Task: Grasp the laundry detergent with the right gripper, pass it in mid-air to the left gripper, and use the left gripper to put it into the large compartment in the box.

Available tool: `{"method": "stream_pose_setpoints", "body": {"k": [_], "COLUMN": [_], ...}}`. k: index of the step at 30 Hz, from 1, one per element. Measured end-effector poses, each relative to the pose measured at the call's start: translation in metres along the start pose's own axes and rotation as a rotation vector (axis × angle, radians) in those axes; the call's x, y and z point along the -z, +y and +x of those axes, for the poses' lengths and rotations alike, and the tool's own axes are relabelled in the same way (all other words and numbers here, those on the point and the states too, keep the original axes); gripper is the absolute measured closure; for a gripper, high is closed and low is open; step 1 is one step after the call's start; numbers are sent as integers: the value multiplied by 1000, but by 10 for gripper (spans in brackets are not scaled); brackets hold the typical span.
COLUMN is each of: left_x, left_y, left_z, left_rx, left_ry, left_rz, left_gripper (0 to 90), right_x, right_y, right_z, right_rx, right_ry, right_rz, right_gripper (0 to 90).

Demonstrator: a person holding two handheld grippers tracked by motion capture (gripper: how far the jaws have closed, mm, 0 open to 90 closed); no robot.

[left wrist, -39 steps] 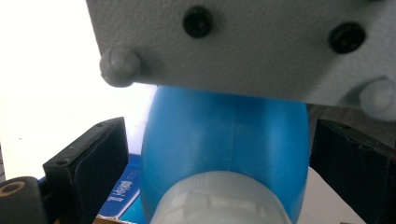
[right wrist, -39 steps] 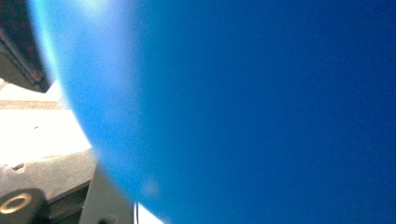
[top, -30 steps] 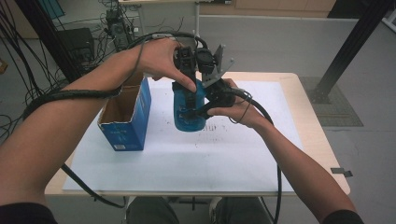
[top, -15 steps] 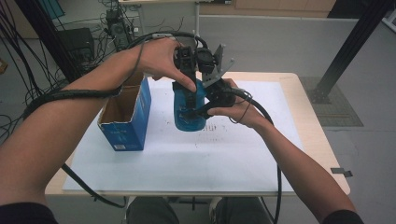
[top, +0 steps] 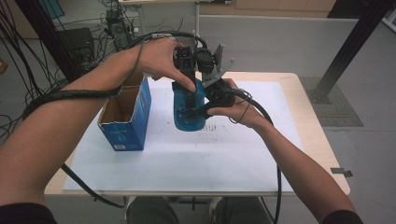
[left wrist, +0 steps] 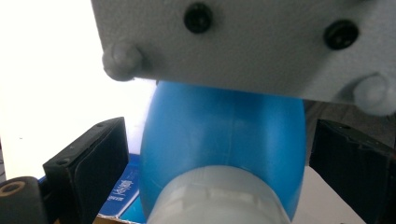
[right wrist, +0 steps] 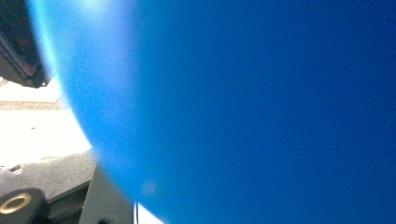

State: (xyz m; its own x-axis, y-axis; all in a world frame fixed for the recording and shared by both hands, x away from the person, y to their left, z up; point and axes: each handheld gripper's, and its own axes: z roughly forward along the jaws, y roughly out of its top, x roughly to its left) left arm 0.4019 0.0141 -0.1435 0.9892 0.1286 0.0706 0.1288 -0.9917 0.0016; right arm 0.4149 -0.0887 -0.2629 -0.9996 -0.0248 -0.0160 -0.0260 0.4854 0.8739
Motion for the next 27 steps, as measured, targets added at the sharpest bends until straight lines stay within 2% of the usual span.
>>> {"method": "stream_pose_setpoints", "body": {"k": [27], "left_x": [0], "left_y": [-1], "left_z": [0], "left_rx": [-2], "left_ry": [9], "left_rz": [6], "left_gripper": [55], "right_x": [-1], "right_y": [1], "right_z": [1], "right_rx": [4], "right_ry": [-3], "right_rz": [-4], "right_gripper": [439]}}
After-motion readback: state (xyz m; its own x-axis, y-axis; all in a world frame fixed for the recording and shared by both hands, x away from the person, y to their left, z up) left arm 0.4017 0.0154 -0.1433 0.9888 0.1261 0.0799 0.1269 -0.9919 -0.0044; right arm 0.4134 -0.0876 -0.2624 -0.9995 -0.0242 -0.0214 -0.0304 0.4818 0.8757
